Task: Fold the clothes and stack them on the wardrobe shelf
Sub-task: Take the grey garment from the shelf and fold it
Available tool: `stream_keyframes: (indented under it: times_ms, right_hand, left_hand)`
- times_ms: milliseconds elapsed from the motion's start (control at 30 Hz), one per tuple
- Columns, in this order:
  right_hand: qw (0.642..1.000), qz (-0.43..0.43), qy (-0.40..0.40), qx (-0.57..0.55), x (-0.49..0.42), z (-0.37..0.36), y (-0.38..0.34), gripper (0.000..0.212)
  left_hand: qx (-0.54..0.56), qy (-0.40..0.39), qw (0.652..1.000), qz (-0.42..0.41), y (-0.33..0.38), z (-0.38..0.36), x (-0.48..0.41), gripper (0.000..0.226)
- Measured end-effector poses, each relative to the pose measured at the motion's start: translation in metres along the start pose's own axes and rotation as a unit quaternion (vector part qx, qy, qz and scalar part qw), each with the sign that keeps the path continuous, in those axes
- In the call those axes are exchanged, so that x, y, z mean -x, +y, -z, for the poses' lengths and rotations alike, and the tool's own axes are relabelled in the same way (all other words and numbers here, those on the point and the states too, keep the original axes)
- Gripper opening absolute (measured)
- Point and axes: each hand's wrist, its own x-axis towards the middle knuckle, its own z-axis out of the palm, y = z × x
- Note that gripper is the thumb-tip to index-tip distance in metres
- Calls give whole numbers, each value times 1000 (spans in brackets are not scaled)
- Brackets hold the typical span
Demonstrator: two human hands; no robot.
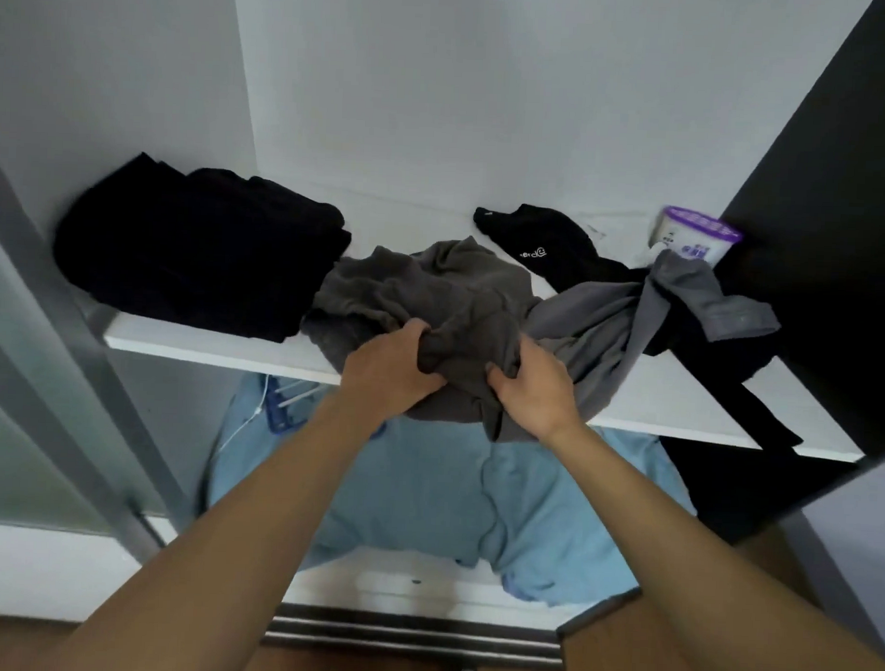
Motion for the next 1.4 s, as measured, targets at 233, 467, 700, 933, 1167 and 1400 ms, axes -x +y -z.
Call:
stream_keyframes:
  times_ms: [233, 467, 700, 933, 1167, 1400]
  right_hand:
    - [953, -39, -158, -255, 108, -29, 6, 23]
    - [922, -76, -252, -284, 145, -13, 10, 7]
    - [935, -139, -159, -285, 160, 9, 38, 50]
    - [924, -168, -228, -256, 226, -57, 49, 46]
    - [883, -230, -268, -310, 283, -105, 31, 18]
    - [896, -170, -213, -350, 316, -55, 25, 26]
  left_hand:
    - [-198, 85, 968, -127, -14, -25, 21, 90]
    - [-200, 85, 957, -193, 3, -16, 30, 32]
    - [27, -27, 988, -152, -4, -36, 101, 22]
    - [160, -218, 962, -28, -46, -100, 174, 31]
    - [187, -166, 964, 87, -80, -121, 246, 12]
    - [95, -129, 983, 86, -47, -132, 296, 37]
